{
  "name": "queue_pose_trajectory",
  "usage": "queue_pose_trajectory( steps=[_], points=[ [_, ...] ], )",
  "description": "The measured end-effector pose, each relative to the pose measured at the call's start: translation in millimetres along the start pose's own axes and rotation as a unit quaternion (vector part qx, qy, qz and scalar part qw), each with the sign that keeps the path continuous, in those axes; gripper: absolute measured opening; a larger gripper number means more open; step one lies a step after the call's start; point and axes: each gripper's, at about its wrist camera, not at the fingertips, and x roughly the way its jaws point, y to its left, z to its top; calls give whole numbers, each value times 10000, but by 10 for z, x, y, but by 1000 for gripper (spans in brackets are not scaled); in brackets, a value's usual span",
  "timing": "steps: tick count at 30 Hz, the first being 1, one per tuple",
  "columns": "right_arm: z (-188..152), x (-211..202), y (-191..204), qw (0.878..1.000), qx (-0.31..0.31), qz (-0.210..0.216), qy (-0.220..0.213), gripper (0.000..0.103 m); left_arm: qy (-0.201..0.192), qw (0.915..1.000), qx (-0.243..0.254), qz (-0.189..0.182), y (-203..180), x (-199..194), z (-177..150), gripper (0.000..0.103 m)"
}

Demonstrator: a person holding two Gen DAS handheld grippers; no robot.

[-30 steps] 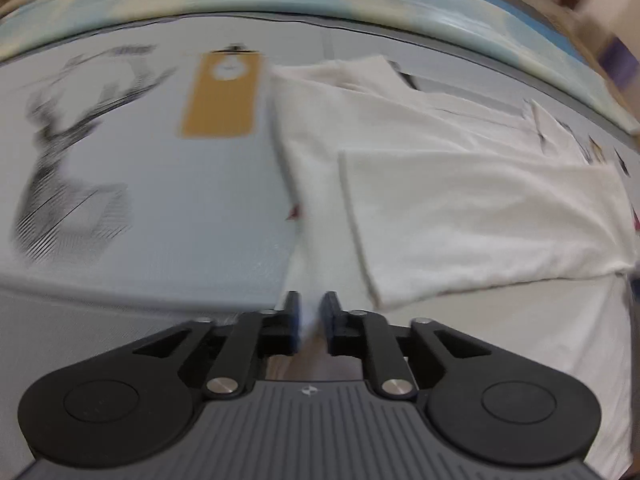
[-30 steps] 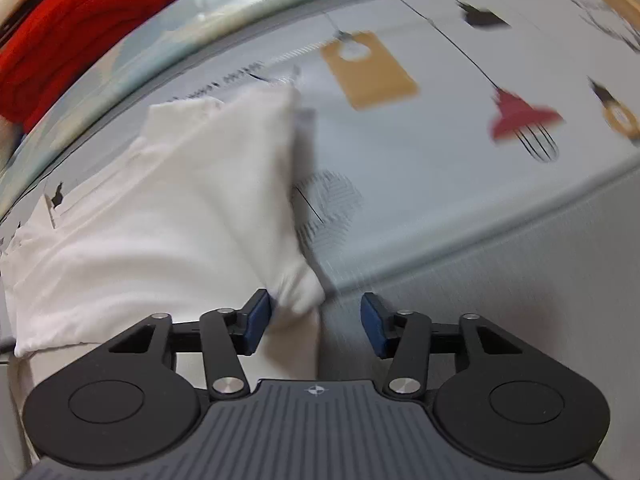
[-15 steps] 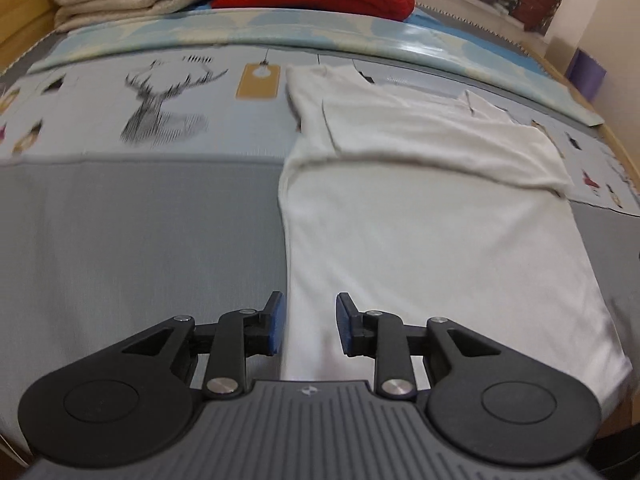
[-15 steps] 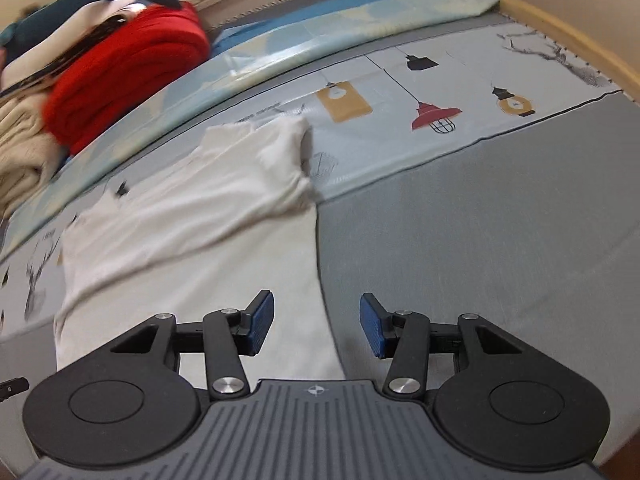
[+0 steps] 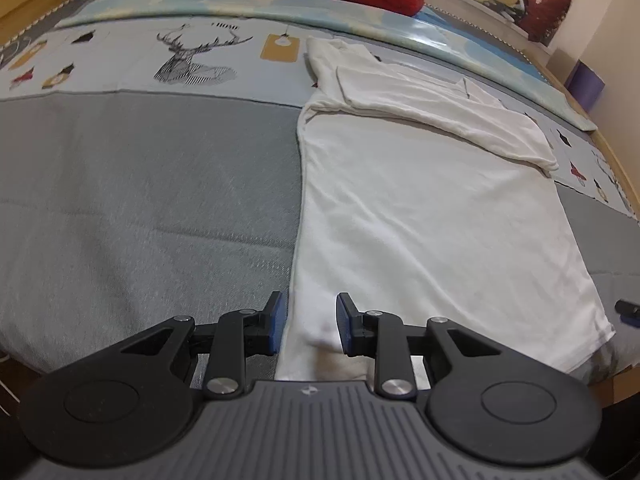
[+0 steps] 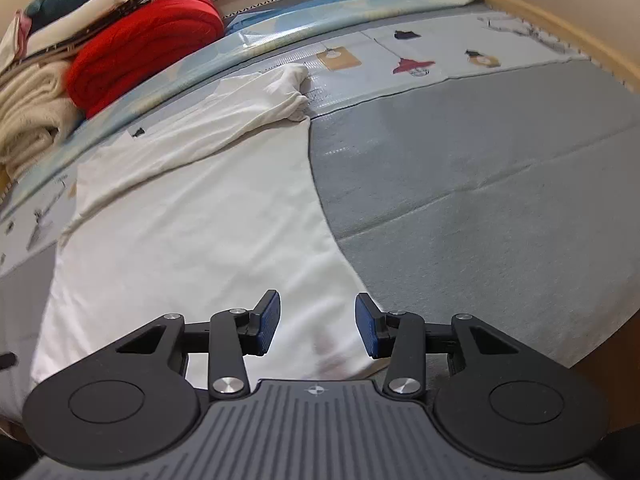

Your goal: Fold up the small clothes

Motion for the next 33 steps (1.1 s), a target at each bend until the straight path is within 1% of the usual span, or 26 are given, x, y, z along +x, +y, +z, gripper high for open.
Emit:
queue_pose_trajectory(
  steps=[2,4,6,8,10,14,17,20,21,22,23,25,27,29,31,33],
  points=[
    [-3,39,-50,9998,171,-27,58,44,54,9999,-76,53,26,45,-2,38],
    [-9,86,-90,9994,306,-36,130,44,156,9997,-152,98,52,109,0,39],
    [-20,148,-107,9992,312,-70,219,44,293,9993,-230,96,74,173,-8,41],
    [-24,209,-106,9991,273,-101,293,45,393,9988,-285,74,80,224,-17,49],
    [-28,276,-92,9989,206,-142,384,44,463,9984,-317,112,89,275,-22,54],
    [-54,385,-42,9980,26,-312,554,44,761,9960,-408,219,134,382,-67,54],
    [-80,394,24,9975,-166,-414,547,44,745,9961,-446,148,163,351,-73,54],
    [-81,372,1,9977,-101,-404,526,44,712,9955,-620,26,232,282,-72,54],
    [-78,367,-11,9978,-78,-394,529,44,715,9952,-664,-7,251,261,-70,53],
    [-79,366,-18,9978,-70,-389,539,44,746,9950,-663,-48,260,247,-71,48],
    [-81,369,-23,9976,-83,-393,556,43,809,9949,-597,-100,254,244,-74,28],
    [-90,380,-13,9972,-160,-421,593,41,907,9947,-429,-207,226,246,-86,6],
    [-98,377,5,9969,-230,-451,598,40,887,9954,-272,-254,169,231,-105,7],
    [-100,379,-1,9964,-252,-547,604,24,914,9953,-99,-314,105,236,-115,7],
    [-89,383,-41,9965,-146,-549,618,20,960,9947,32,-366,52,246,-131,7],
    [-80,384,-61,9967,-70,-517,627,19,1022,9943,165,-240,3,286,-158,9]
  ],
)
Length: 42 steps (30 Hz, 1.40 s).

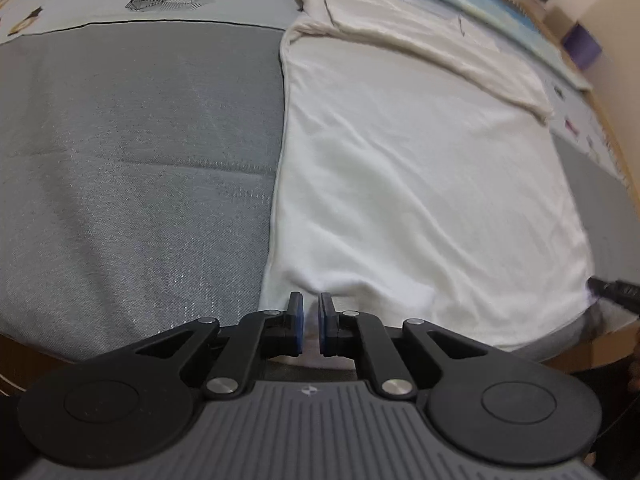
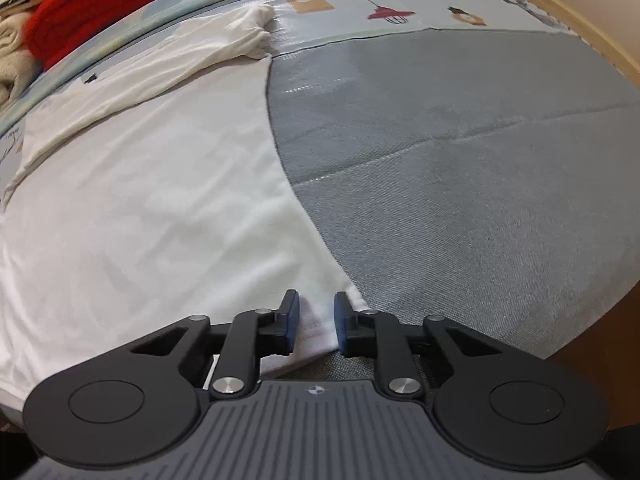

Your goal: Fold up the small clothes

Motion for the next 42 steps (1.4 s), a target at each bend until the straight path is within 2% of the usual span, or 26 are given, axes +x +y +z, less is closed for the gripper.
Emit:
queue_pose_trajectory(
  steps=[3,5,17,18,20,22,25,27,29,34,39,40,41,42],
  points=[
    [-8,2,16,10000,-64,-26,-3,19,83,9996,95,233,-29,72,-19,10],
    [-13,0,25,9999,-101,-40,-5,19,68,9997,71,218,-21,66,-24,13],
    [-9,-3,37,9999,-116,-52,6,19,-28,9994,-226,276,106,-3,6,15],
    [-10,-2,40,9999,-126,-57,7,19,-7,9994,-146,311,82,14,8,17],
    [-12,-1,44,9999,-129,-65,7,19,12,9993,81,357,16,41,0,30],
    [-14,1,48,9999,-135,-74,9,19,4,9989,264,382,-42,61,-8,38],
    [-14,2,54,9999,-146,-87,9,19,-10,9977,457,497,-91,85,-26,39],
    [-16,3,54,9998,-155,-86,9,19,-27,9970,528,570,-101,91,-33,35],
    [-17,3,55,9998,-152,-85,9,19,-75,9957,598,708,-100,86,-37,12],
    [-23,-3,61,9998,-175,-94,14,19,-199,9955,508,781,-39,-13,-49,5],
    [-43,-29,43,9997,-197,-135,43,19,-317,9980,-99,533,158,-255,-46,5],
    [-50,-36,31,9996,-199,-180,60,13,-259,9981,-218,508,201,-261,-52,5],
    [-53,-38,16,9995,-189,-255,83,3,-187,9980,-301,517,232,-244,-48,0],
    [-53,-46,-17,9993,-107,-352,93,0,-109,9972,-349,654,260,-213,-43,0]
  ],
)
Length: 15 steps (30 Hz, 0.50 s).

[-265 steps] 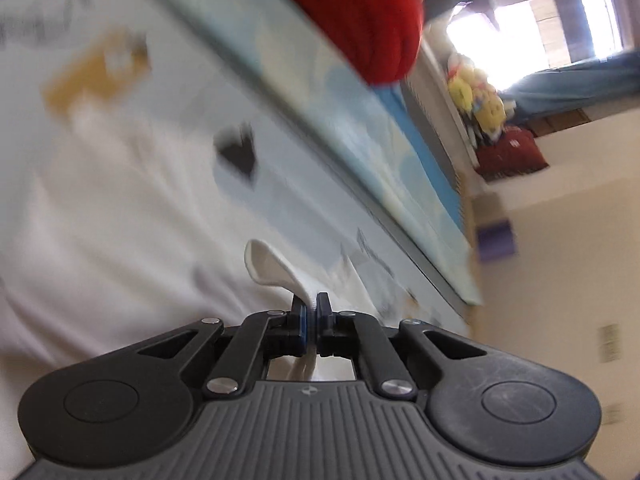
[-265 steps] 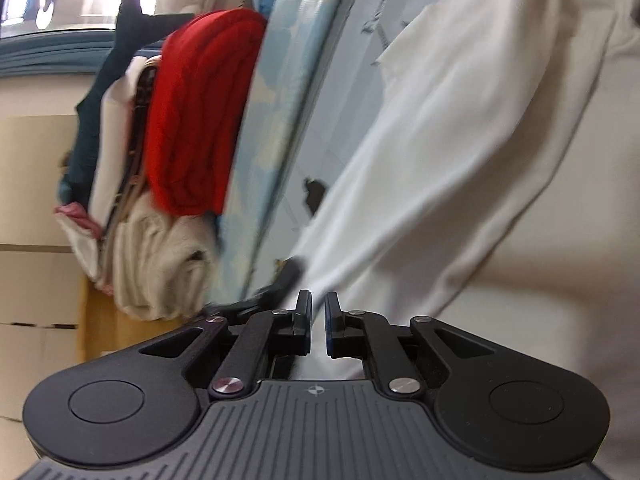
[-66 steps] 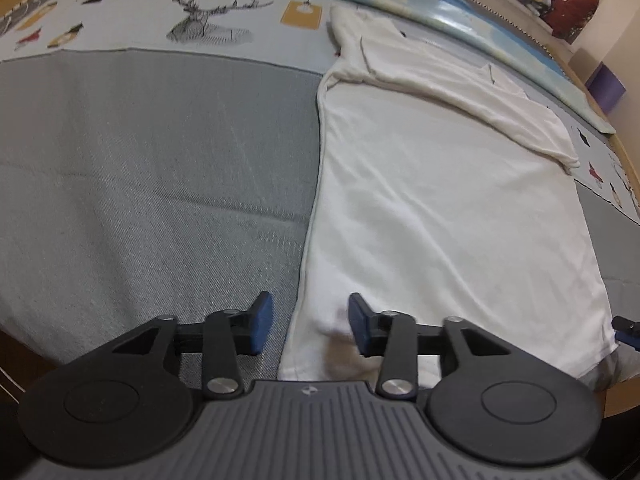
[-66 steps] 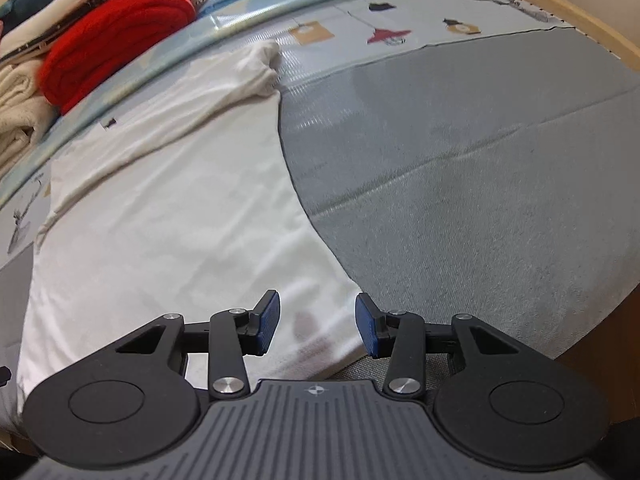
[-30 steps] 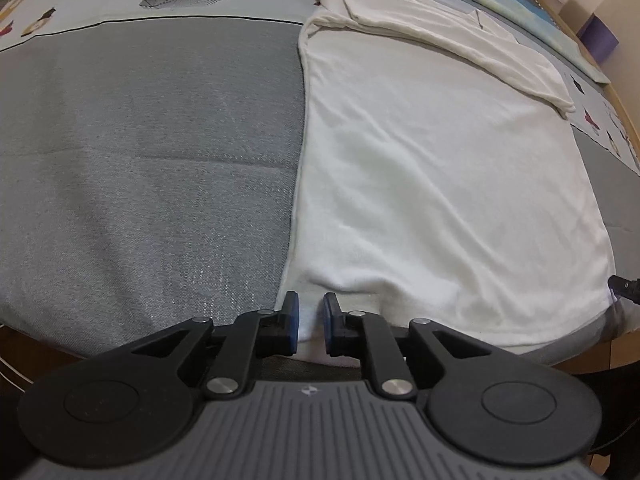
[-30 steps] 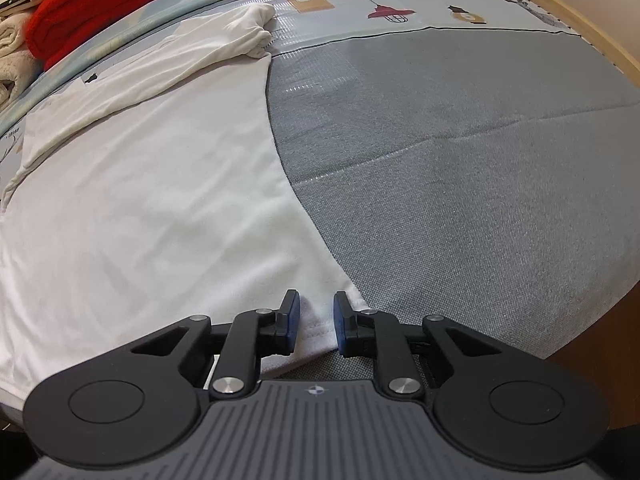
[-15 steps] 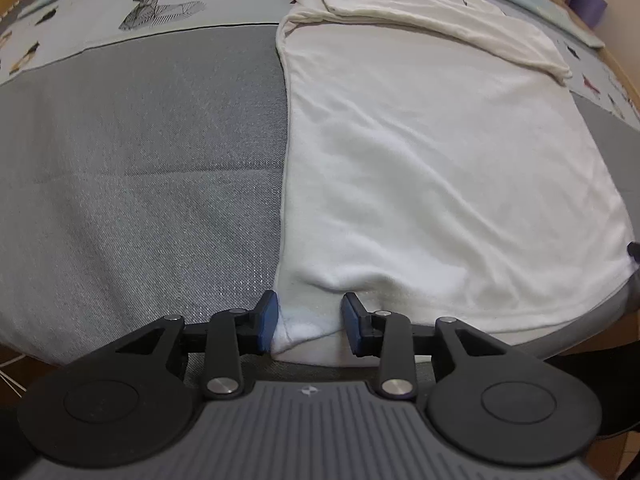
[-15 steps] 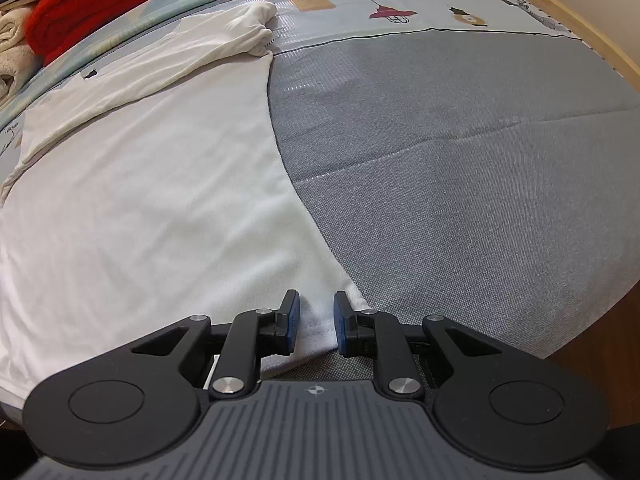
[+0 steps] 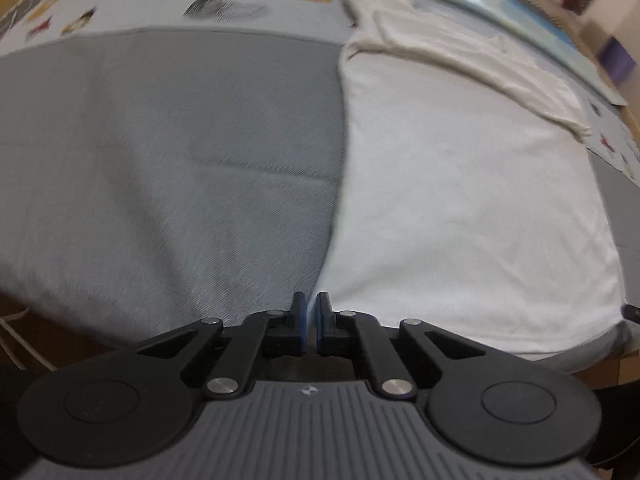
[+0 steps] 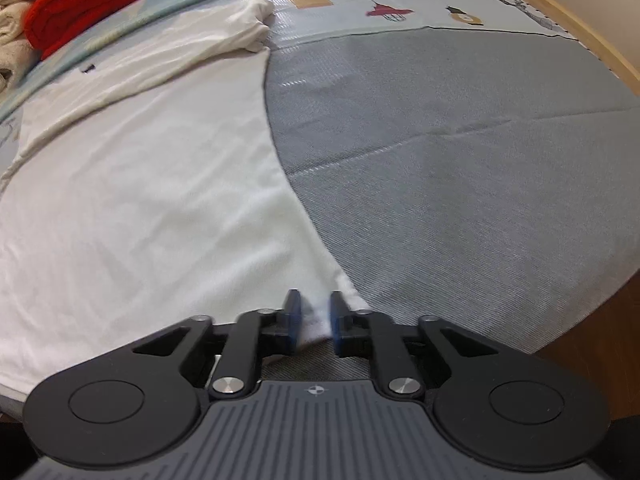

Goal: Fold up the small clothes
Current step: 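Close both tools on the shirt hem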

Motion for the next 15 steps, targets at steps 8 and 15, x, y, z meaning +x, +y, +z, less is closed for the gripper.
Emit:
queue_pose_trajectory(
  steps=[8,15],
  points=[
    [35,-121,-369,9904,1332,275,-237,4,-183,9952,-791,-546,174,-6,117,20],
    [49,-14,-232,9940,980,486,-70,40,214,9966,-603,-526,28,210,114,31]
  ],
)
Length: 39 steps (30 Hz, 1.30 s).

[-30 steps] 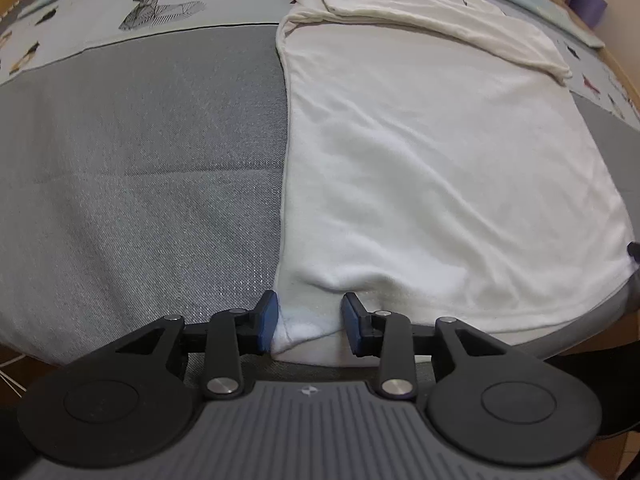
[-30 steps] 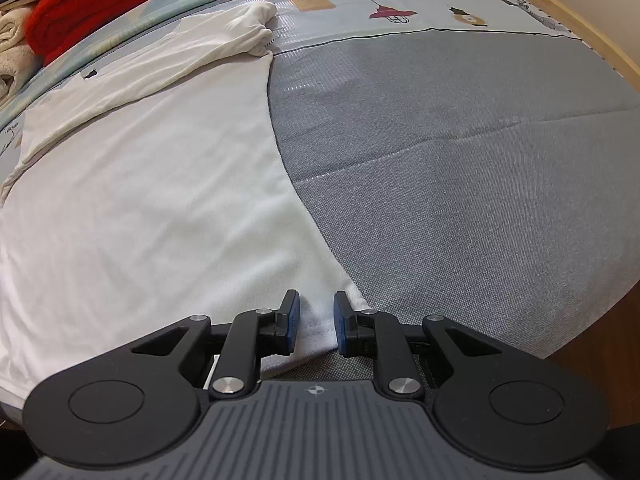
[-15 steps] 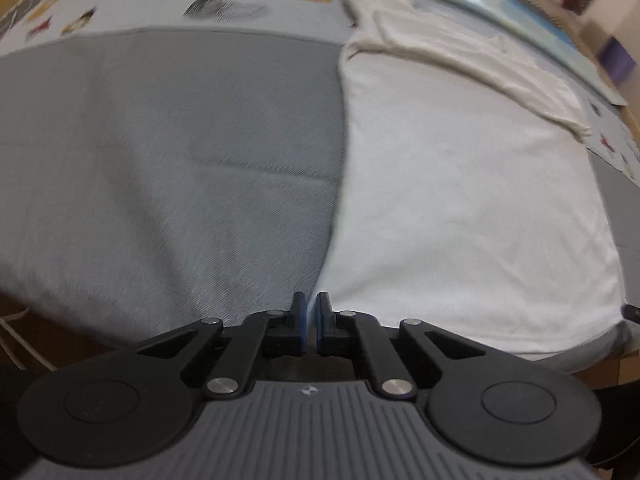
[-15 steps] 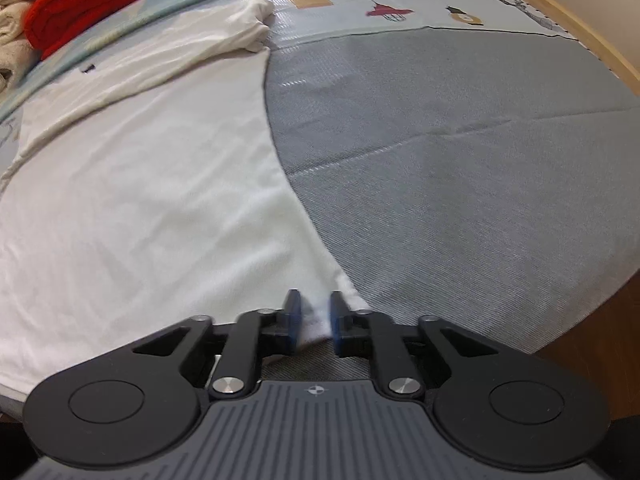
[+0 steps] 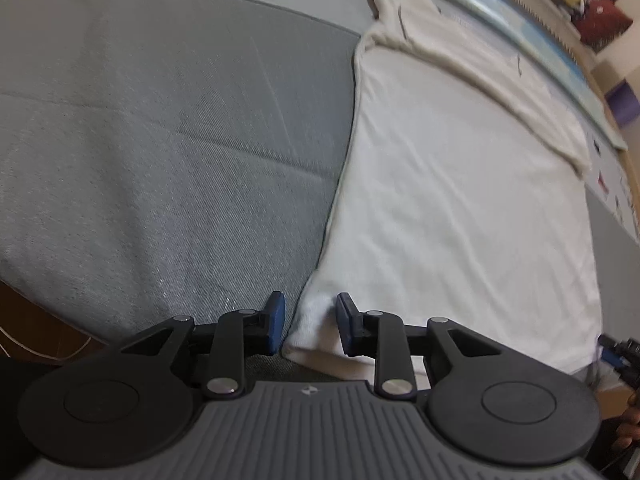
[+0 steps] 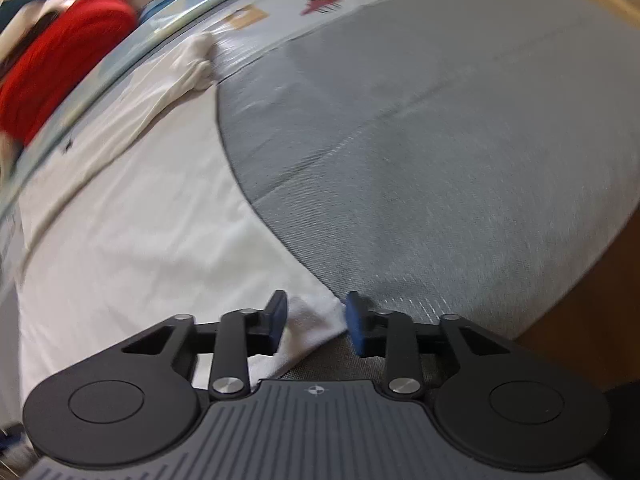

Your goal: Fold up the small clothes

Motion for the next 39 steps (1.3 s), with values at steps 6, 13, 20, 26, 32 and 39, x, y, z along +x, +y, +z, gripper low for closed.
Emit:
queue_pose_trajectory(
  steps=[6,13,20,26,32,39],
  points=[
    [11,65,18,9999,-7,-153,27,40,-33,9993,327,167,-88,51,-58,31],
    [-29,31,172,9975,-613,-334,-59,8,-202,9964,767,299,-214,15,-111,7],
    [-39,-156,168,9953,-745,-590,-180,6,-204,9959,850,247,-186,-84,-151,8],
    [-14,-63,201,9954,-680,-657,-136,20,-62,9959,833,339,-177,21,-103,25],
    [-21,45,195,9968,-650,-470,23,40,-52,9942,1004,372,-244,74,-127,24],
    [-58,63,286,9939,-1013,-423,106,14,-124,9871,1516,495,-385,86,-216,8]
  ],
)
